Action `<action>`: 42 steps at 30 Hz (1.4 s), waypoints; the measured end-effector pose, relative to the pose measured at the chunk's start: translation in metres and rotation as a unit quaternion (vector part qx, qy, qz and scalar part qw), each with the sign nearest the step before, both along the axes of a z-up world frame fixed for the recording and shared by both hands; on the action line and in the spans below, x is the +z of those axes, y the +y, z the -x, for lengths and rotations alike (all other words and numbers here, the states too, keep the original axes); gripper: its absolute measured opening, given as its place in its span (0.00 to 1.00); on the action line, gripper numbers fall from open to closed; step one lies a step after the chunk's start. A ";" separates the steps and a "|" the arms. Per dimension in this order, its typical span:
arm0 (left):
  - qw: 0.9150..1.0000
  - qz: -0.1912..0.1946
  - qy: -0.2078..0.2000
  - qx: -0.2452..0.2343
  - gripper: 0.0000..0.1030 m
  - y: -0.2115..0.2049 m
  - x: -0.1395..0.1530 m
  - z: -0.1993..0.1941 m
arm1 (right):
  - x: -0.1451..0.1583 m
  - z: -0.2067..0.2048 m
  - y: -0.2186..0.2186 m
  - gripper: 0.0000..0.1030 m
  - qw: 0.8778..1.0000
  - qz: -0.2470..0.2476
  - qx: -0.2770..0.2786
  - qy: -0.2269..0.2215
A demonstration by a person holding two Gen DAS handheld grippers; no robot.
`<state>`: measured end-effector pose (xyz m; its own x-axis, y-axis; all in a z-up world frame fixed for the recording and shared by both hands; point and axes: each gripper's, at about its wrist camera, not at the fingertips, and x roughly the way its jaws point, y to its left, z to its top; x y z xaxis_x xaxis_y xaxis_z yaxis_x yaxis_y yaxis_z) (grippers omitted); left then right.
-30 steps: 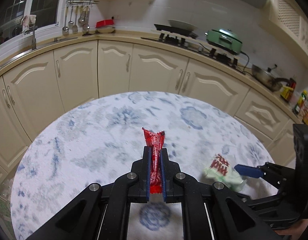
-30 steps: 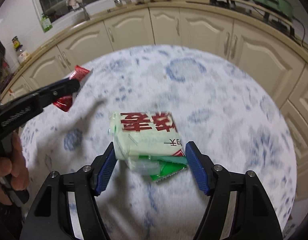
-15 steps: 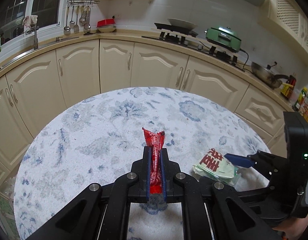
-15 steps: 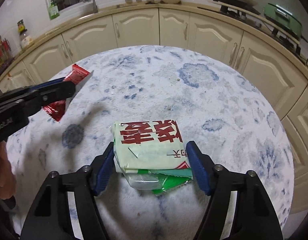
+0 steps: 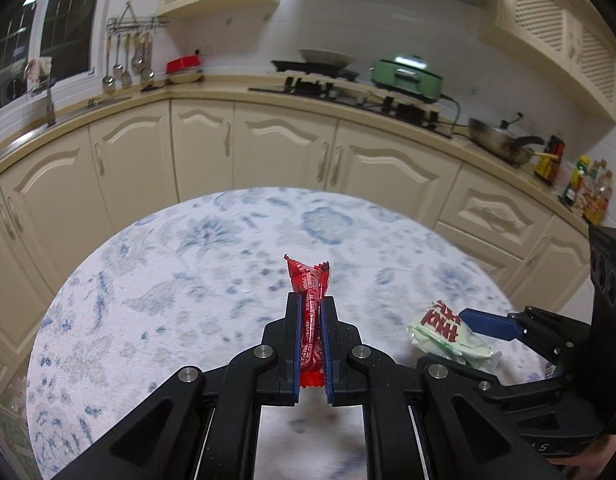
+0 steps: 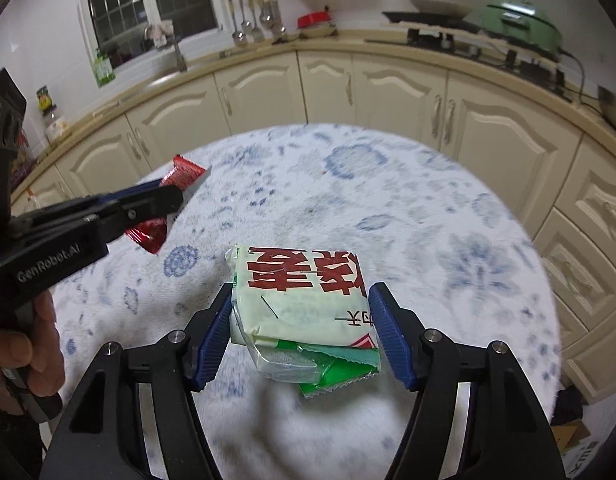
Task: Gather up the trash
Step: 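Carry the red packet and white-green bag in both tools over the blue bin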
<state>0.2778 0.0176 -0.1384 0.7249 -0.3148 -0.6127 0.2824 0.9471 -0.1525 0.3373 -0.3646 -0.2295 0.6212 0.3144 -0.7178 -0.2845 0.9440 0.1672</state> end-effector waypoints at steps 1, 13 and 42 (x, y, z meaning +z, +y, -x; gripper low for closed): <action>1.000 0.001 -0.003 -0.004 0.05 -0.004 0.003 0.004 | 0.004 0.004 -0.003 0.66 1.000 -0.002 -0.004 -0.005; 0.998 0.007 -0.035 -0.058 0.05 -0.061 0.035 0.055 | 0.053 0.060 -0.066 0.66 0.996 -0.025 -0.061 -0.064; 0.958 0.011 0.024 -0.286 0.05 -0.331 0.008 0.054 | 0.060 0.210 -0.304 0.66 0.943 -0.042 -0.319 -0.087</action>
